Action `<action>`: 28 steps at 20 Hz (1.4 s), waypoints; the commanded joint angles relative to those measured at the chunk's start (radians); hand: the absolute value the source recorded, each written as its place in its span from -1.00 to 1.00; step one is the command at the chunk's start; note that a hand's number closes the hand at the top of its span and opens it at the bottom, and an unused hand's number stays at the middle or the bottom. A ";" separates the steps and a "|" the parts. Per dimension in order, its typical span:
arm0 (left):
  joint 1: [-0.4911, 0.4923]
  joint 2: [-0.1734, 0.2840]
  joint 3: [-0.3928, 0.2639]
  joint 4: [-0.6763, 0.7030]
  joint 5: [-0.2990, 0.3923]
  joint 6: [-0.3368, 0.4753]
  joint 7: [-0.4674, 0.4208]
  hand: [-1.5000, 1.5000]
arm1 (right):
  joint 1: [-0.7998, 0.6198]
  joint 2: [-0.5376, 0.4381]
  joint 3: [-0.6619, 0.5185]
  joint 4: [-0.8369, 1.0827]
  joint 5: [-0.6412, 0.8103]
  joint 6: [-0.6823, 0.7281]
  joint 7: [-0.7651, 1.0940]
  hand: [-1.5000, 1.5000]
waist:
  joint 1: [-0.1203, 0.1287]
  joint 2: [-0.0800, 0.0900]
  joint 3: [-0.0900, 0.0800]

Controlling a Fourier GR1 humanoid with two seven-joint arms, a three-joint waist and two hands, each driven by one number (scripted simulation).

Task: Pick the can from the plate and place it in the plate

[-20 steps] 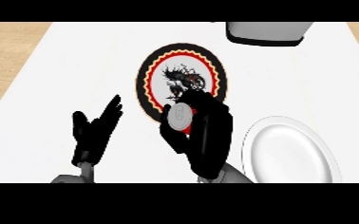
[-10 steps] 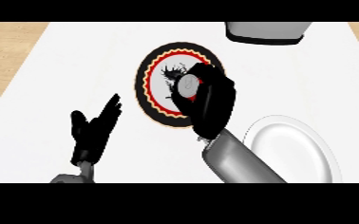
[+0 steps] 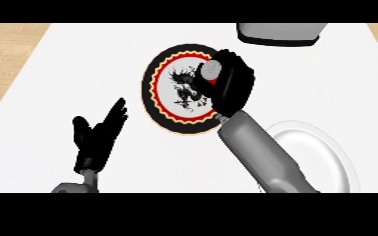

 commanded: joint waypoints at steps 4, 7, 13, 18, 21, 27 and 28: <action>-0.009 -0.021 -0.015 0.049 -0.016 0.001 -0.017 0.00 | -0.082 0.008 -0.054 0.224 -0.346 0.075 -0.002 -1.00 | 0.014 0.014 -0.002; -0.034 -0.006 -0.009 0.010 0.002 -0.019 0.012 0.00 | -0.085 0.009 -0.026 0.303 -0.491 -0.009 -0.112 -1.00 | 0.041 0.021 -0.001; -0.046 -0.024 -0.007 0.021 -0.010 0.011 0.035 0.00 | -0.139 0.009 -0.046 0.261 -0.706 -0.119 -0.383 -1.00 | 0.017 0.015 0.000; 0.012 -0.007 -0.002 -0.001 -0.004 -0.008 0.006 0.00 | -0.037 0.009 -0.059 0.179 -0.812 -0.318 -0.569 -1.00 | 0.006 0.009 0.001; -0.008 0.008 0.018 0.007 -0.001 -0.002 0.048 0.00 | -0.026 0.009 -0.090 0.123 -0.925 -0.303 -0.650 -1.00 | -0.018 0.002 0.000; 0.033 -0.004 0.045 0.016 0.024 -0.009 0.001 0.00 | 0.165 0.009 -0.077 -0.102 -1.172 -0.144 -0.900 -1.00 | -0.047 -0.007 -0.001; 0.017 0.007 0.042 0.047 0.015 -0.028 -0.017 0.00 | 0.225 0.003 -0.090 -0.173 -1.193 -0.101 -0.961 -1.00 | -0.059 -0.008 -0.001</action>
